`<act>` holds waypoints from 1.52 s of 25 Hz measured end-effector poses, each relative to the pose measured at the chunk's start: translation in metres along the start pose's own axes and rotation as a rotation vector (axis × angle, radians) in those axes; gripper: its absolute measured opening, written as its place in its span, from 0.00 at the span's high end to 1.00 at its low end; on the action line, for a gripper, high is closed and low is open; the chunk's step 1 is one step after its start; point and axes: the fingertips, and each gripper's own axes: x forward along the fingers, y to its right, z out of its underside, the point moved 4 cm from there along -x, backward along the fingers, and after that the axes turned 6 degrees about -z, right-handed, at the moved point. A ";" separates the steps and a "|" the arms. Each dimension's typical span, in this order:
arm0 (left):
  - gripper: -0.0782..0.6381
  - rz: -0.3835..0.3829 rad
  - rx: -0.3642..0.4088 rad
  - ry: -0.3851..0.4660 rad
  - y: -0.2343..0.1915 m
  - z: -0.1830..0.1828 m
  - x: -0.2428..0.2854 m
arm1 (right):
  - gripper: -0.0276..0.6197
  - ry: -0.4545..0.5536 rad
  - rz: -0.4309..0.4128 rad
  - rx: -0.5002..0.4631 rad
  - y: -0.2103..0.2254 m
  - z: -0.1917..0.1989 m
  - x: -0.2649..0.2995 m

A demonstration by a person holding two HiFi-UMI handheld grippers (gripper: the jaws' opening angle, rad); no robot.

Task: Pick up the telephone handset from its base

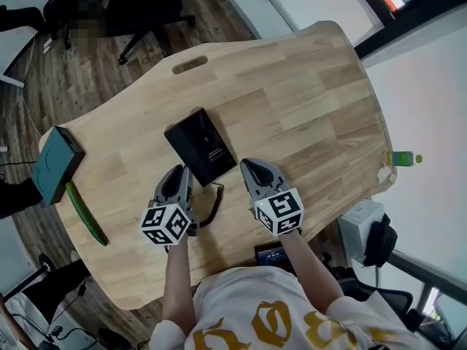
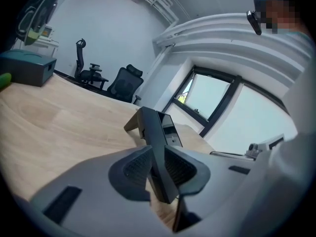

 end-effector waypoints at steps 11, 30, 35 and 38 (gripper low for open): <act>0.62 0.014 -0.054 -0.024 -0.002 0.004 0.021 | 0.95 -0.024 -0.001 0.022 0.013 0.009 0.003; 0.71 0.006 0.059 -0.059 0.006 -0.004 0.028 | 0.95 -0.043 -0.006 0.038 0.011 0.022 0.000; 0.73 0.035 -0.032 -0.062 0.001 -0.004 0.028 | 0.95 -0.018 0.005 0.049 0.012 0.020 -0.003; 0.74 0.050 -0.055 -0.061 0.002 -0.006 0.026 | 0.95 -0.012 0.007 0.040 0.011 0.017 -0.005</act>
